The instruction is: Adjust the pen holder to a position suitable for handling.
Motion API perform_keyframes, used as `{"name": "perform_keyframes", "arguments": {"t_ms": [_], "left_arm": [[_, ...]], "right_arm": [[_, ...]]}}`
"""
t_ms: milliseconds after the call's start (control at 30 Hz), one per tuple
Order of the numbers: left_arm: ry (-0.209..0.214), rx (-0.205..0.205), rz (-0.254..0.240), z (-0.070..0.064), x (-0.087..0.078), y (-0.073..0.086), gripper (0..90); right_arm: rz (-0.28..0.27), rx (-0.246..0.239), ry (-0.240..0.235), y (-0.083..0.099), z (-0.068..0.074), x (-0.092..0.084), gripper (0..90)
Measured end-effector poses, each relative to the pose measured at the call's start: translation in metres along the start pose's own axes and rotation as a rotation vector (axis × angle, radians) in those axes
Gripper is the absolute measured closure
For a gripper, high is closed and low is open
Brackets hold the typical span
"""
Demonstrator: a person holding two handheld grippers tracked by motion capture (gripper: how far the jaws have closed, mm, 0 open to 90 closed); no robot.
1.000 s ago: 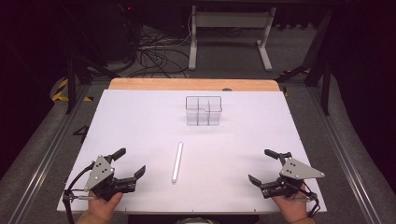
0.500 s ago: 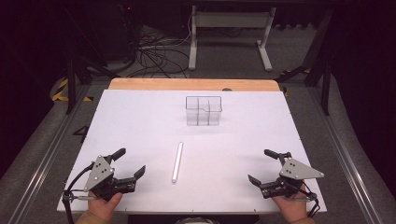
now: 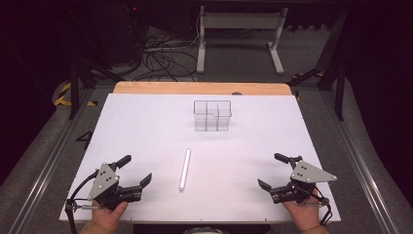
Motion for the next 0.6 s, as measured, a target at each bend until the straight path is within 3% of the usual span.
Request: {"name": "perform_keyframes", "arguments": {"t_ms": [267, 600], "left_arm": [[-0.002, -0.002, -0.001, 0.001, 0.0, 0.0, 12.5], [-0.003, -0.005, -0.001, 0.0, -0.001, 0.0, 12.6]], "right_arm": [[0.028, 0.024, -0.012, -0.008, -0.004, 0.011, 3.5], [0.041, 0.006, -0.032, -0.02, -0.005, 0.029, 3.6]]}}
Point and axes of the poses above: each handheld gripper's, and its own axes: x roughly forward along the jaws, y roughly out of its underside, z roughly to its left, the point moved 7 cm from there along x, roughly forward along the jaws, and after that the axes turned 12 degrees about -z, right-handed, at the moved point
